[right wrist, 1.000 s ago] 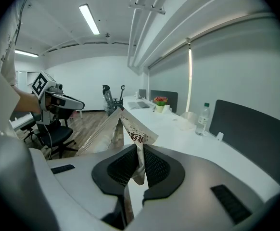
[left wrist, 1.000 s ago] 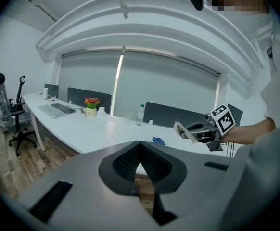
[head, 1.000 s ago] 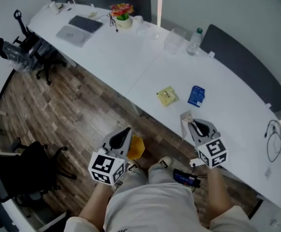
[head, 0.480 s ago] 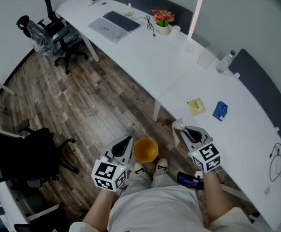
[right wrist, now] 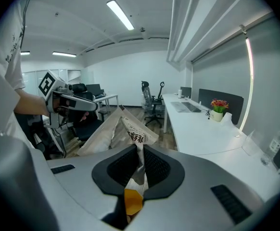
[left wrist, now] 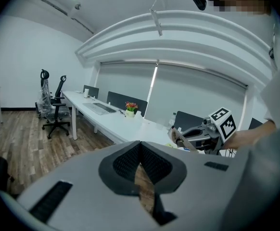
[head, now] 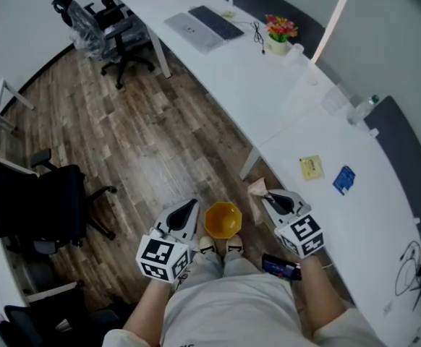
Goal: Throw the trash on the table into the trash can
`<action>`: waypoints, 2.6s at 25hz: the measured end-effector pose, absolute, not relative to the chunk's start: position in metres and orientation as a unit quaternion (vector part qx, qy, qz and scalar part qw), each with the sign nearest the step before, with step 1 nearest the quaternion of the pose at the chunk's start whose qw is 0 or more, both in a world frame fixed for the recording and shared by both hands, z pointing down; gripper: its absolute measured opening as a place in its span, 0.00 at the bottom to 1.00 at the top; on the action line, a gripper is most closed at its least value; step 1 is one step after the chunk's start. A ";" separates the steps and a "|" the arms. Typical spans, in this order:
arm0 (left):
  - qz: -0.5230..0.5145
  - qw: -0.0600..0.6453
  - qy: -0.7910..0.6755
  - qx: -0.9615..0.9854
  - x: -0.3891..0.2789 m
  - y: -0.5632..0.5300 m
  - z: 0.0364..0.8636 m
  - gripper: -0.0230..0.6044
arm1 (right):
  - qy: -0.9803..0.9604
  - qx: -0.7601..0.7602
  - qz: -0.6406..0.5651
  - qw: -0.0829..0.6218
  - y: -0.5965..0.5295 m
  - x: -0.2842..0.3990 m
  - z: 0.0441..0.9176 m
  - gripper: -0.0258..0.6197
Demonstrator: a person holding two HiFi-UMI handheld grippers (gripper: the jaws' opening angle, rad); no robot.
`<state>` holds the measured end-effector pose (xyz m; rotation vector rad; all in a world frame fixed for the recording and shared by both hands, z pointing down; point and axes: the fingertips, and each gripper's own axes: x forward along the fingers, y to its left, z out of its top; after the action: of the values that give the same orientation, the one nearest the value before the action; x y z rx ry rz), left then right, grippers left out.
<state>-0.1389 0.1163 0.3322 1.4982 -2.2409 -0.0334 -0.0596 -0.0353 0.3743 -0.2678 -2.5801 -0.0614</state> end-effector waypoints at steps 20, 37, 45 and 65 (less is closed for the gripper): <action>0.012 0.287 -0.797 0.532 -0.138 0.110 0.457 0.04 | -0.905 -0.213 -0.048 0.364 -0.008 -0.069 0.552 0.12; 0.028 0.327 -0.768 0.550 -0.113 0.108 0.654 0.04 | -0.888 -0.217 -0.031 0.405 0.018 -0.053 0.768 0.12; 0.013 0.345 -0.762 0.548 -0.105 0.109 0.721 0.04 | -0.875 -0.222 -0.034 0.429 0.037 -0.051 0.866 0.12; 0.000 0.358 -0.775 0.521 -0.114 0.147 0.818 0.04 | -0.821 -0.217 -0.080 0.523 0.049 -0.042 1.026 0.40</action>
<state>-0.1136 0.1470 0.8179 1.3436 -1.9988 0.0000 -0.0422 0.0493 1.0256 -0.5191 -1.9650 -0.1916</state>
